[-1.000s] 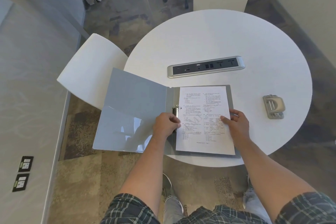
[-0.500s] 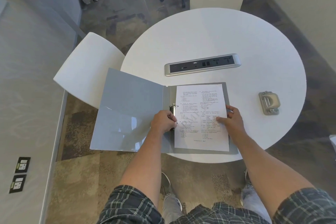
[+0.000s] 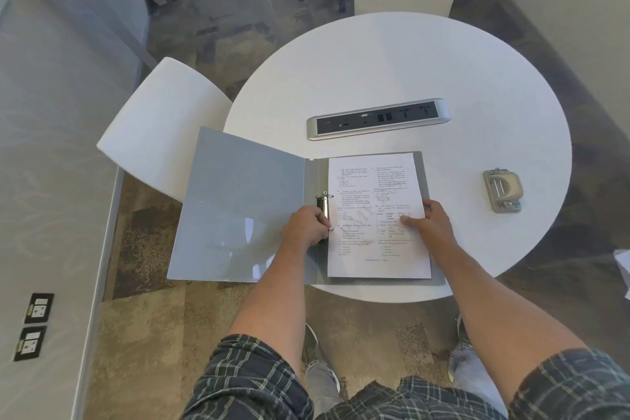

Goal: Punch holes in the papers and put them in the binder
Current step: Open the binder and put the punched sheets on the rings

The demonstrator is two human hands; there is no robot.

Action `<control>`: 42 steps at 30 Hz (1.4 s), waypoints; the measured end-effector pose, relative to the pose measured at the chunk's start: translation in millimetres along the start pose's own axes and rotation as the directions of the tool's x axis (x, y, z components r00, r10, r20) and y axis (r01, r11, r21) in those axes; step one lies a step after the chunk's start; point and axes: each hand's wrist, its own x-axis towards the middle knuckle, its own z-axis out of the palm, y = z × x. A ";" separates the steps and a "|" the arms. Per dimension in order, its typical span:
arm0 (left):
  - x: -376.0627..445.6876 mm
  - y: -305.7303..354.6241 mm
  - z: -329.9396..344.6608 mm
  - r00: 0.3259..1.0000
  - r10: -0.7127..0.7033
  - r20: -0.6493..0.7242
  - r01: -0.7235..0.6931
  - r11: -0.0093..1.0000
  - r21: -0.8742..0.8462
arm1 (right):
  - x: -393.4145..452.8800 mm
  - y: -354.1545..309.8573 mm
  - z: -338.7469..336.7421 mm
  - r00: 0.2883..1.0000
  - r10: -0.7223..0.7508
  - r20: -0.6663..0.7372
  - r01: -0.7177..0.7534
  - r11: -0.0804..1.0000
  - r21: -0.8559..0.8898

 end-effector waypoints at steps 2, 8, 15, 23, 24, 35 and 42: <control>-2.6 0.9 1.2 0.999 0.018 0.038 -0.016 0.998 -0.059 | 0.9 1.9 -1.1 1.000 -0.023 -0.011 0.023 1.000 -0.018; -5.5 -5.2 -1.6 0.996 0.076 0.056 -0.069 0.990 -0.123 | 1.7 14.6 -3.6 0.989 -0.113 -0.091 0.091 0.972 -0.216; -9.5 -6.2 8.8 0.992 0.121 -0.040 -0.123 0.992 -0.040 | -20.1 -5.0 43.5 0.899 -0.397 -0.182 0.110 0.610 -0.785; -15.9 -15.8 0.6 0.985 0.110 -0.132 -0.120 0.990 -0.069 | -28.0 -1.5 102.1 0.846 -0.215 0.488 0.513 0.575 -0.637; -15.9 -18.3 0.1 0.983 0.108 -0.146 -0.119 0.991 -0.069 | -27.9 1.9 102.3 0.844 -0.193 0.500 0.515 0.551 -0.657; -17.8 -24.3 3.9 0.986 0.031 -0.161 -0.040 0.998 -0.050 | -17.5 31.7 92.1 0.708 -0.113 0.697 0.698 0.264 -0.666; -19.7 -20.0 4.4 0.989 -0.008 -0.145 0.003 1.000 -0.031 | -19.4 29.0 98.6 0.728 -0.127 0.674 0.670 0.343 -0.658</control>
